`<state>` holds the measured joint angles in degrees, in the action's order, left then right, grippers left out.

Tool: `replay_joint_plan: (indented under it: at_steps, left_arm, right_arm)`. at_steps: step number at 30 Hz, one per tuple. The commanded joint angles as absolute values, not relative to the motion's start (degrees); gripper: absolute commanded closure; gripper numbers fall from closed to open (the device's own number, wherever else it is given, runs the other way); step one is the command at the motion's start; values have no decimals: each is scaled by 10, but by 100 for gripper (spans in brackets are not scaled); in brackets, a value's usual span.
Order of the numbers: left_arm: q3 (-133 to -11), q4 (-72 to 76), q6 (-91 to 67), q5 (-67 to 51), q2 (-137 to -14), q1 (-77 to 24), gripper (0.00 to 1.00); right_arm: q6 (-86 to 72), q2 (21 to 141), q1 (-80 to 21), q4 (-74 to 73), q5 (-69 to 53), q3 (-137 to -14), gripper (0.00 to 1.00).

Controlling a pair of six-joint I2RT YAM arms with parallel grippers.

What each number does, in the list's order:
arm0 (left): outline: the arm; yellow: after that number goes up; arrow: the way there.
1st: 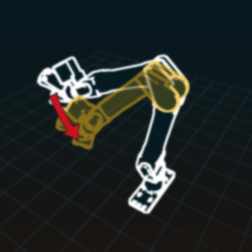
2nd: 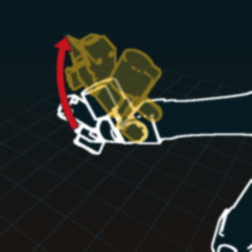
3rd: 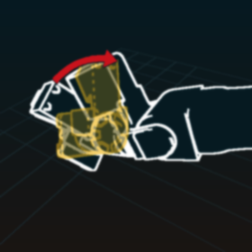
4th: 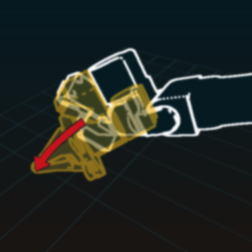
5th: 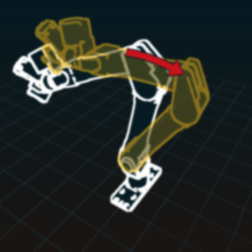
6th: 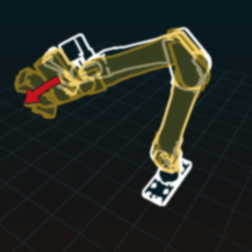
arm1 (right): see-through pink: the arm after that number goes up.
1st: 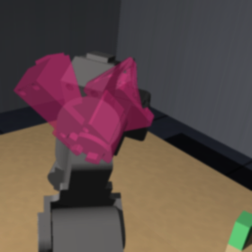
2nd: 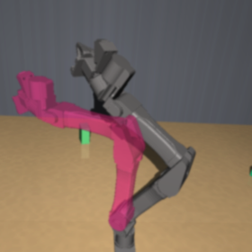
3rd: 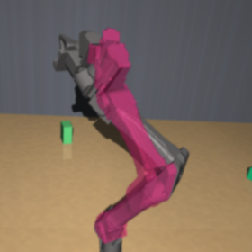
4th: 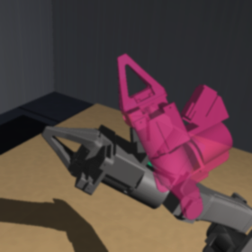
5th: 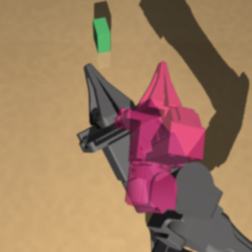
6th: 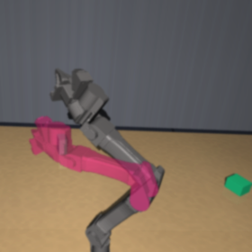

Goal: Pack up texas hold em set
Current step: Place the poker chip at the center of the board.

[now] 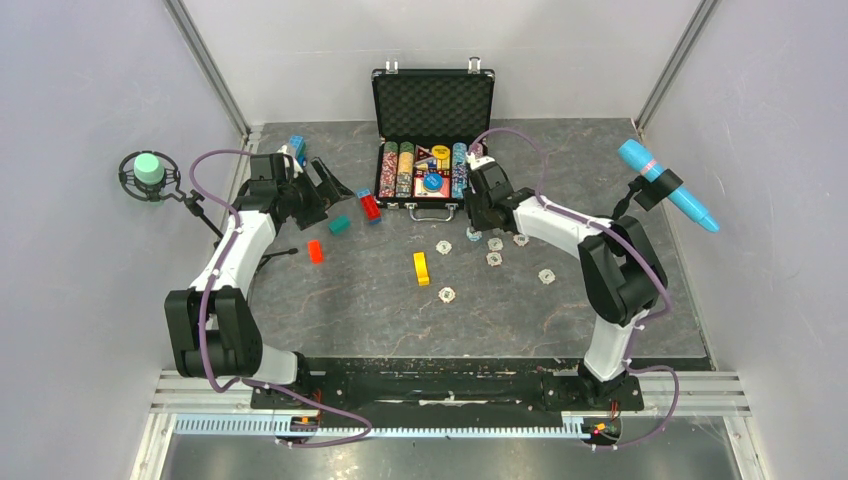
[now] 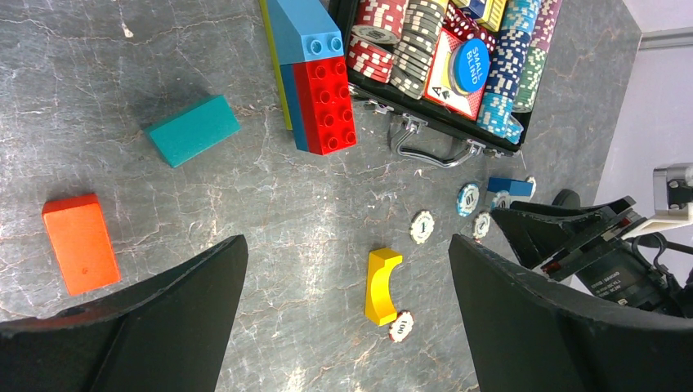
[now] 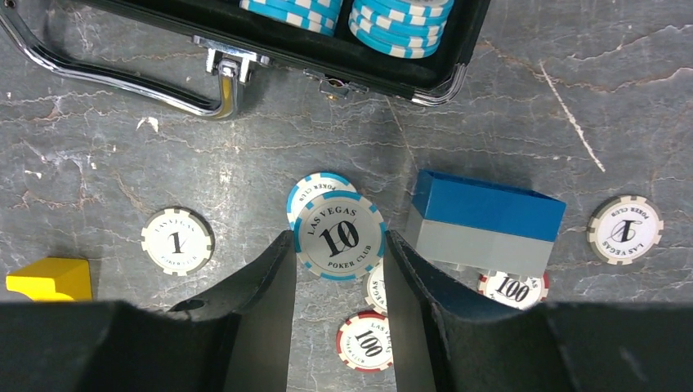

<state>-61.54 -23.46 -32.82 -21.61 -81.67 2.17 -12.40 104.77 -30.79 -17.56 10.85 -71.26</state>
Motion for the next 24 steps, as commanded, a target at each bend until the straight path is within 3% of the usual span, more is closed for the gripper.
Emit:
replay_joint_plan:
  at_steps: [1,24]
  left_arm:
    - [-620,-217,-339,-232,-816,22,0]
    - [-620,-217,-340,-236,-818,21,0]
  right_arm:
    - [-128,1054,-314,-153,109,-744,59]
    - [-127,1103,-321,-159,99,-763,57]
